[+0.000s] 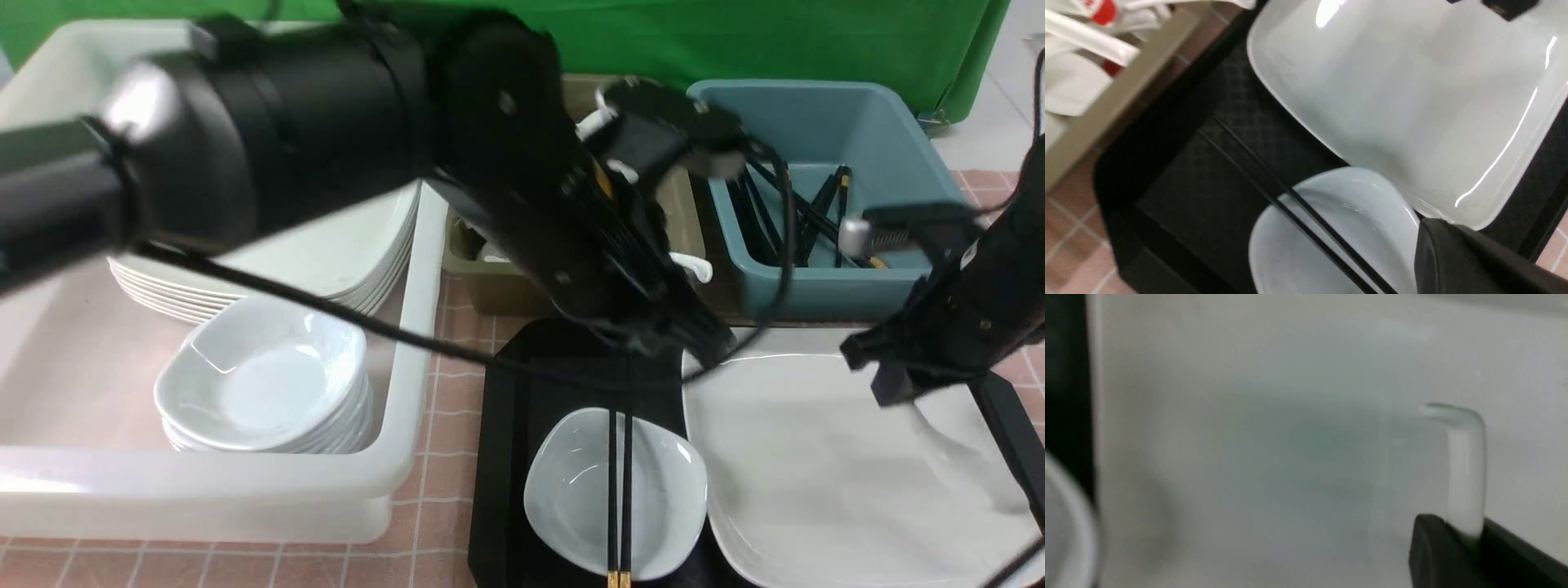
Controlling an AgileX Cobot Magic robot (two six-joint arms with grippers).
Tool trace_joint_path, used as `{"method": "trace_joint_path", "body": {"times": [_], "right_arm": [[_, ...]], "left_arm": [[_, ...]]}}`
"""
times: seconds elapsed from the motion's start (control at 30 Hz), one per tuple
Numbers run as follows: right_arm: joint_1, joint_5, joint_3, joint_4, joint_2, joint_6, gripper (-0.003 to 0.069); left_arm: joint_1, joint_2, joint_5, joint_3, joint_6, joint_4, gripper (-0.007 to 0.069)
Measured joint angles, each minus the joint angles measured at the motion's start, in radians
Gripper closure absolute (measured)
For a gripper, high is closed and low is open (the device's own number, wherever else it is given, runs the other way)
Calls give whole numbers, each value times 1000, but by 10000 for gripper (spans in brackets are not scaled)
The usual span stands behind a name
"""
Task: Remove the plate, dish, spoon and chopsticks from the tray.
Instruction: Use the right arm to grab a soup spoon from the plate, then use the right arm to put the soup spoon into the small storage box in the middle, then use the left arm to grab a pair of chopsticks from the plate
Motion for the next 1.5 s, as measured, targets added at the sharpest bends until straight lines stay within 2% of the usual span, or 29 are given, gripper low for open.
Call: {"method": "trace_joint_path", "body": {"times": [0.1,0.2,0.27,0.37,0.57,0.63,0.7,0.83,0.87,0.93,0.97,1.03,1.1,1.13,1.17,1.27,1.3,1.33,1.43,1.5], "right_arm": [[24,-21,-56,61,-72,-12,554],[49,-64,-158,172,-85,-55,554],[69,-105,-260,301,-54,-129,554],[102,-150,-395,423,36,-198,554],[168,-236,-651,480,263,-212,554],[181,-257,-717,483,331,-191,533],[191,-276,-771,485,389,-174,469],[201,-276,-821,485,453,-163,218],[201,-273,-821,485,453,-163,218],[199,-232,-827,484,446,-164,151],[194,-185,-827,479,428,-166,144],[189,-142,-827,470,413,-168,151],[162,0,-827,420,332,-168,251],[160,25,-827,407,325,-168,263],[138,125,-828,356,263,-168,375],[99,279,-828,253,160,-165,562],[85,344,-831,216,124,-155,601],[74,397,-831,178,97,-137,615],[48,403,-787,88,-6,-88,615],[44,404,-696,46,-99,-70,600]], "left_arm": [[62,-48,2,-20,-2,-1,628],[149,-100,-21,-29,-15,-1,628],[215,-132,-51,-29,-16,-1,628],[287,-143,-84,-29,-17,-1,628],[350,-139,-90,-29,-17,-2,627],[351,-138,-85,-29,-17,-2,627],[351,-138,-70,-29,-17,-4,627],[350,-138,20,-29,-17,-13,627],[349,-138,25,-29,-17,-13,627],[331,-138,73,-29,-17,-12,627],[309,-138,102,-29,-17,-11,627],[291,-138,115,-29,-17,-10,627],[210,-138,150,-29,-43,-1,627],[203,-137,154,-29,-53,0,627],[147,-135,170,-29,-108,19,627],[52,-112,204,-29,-187,51,627],[16,-96,219,-29,-216,65,627],[-13,-76,229,-29,-241,77,625],[-110,-9,239,-29,-341,147,606],[-184,59,245,-29,-443,226,561]]}}
